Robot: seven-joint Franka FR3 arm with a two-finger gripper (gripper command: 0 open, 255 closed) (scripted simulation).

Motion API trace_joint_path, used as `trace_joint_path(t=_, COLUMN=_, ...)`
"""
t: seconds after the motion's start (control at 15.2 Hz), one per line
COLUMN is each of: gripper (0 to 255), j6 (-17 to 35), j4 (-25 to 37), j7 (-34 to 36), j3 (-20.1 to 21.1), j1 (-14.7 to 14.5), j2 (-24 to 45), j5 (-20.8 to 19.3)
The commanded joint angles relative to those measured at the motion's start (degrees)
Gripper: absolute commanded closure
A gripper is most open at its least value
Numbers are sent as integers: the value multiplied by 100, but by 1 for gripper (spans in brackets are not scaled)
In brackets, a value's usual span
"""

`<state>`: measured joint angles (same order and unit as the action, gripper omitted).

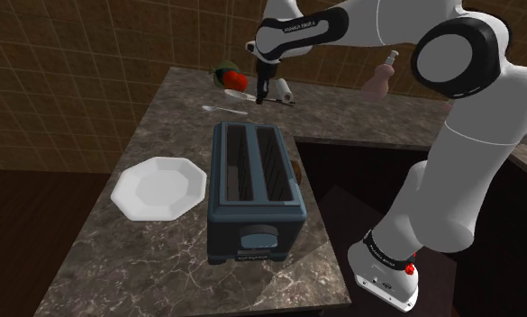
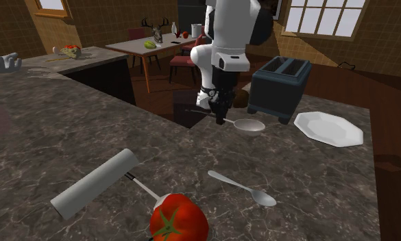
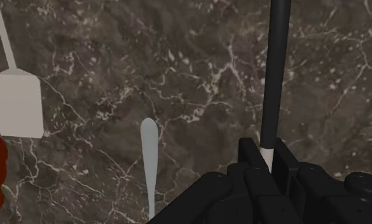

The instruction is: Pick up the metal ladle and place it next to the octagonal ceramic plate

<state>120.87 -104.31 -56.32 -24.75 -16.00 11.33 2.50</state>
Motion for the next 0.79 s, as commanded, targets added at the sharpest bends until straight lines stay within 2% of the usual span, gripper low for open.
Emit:
trace_joint_path(t=0.0, gripper=255, j6=-28, j4=17, j7=277, j3=86, j1=-159, j2=-10, j5=-55)
trace_joint_path(t=0.73, gripper=255, j6=-312, j4=671, j7=1625, j3=575, j1=-945, j2=426, j5=-153)
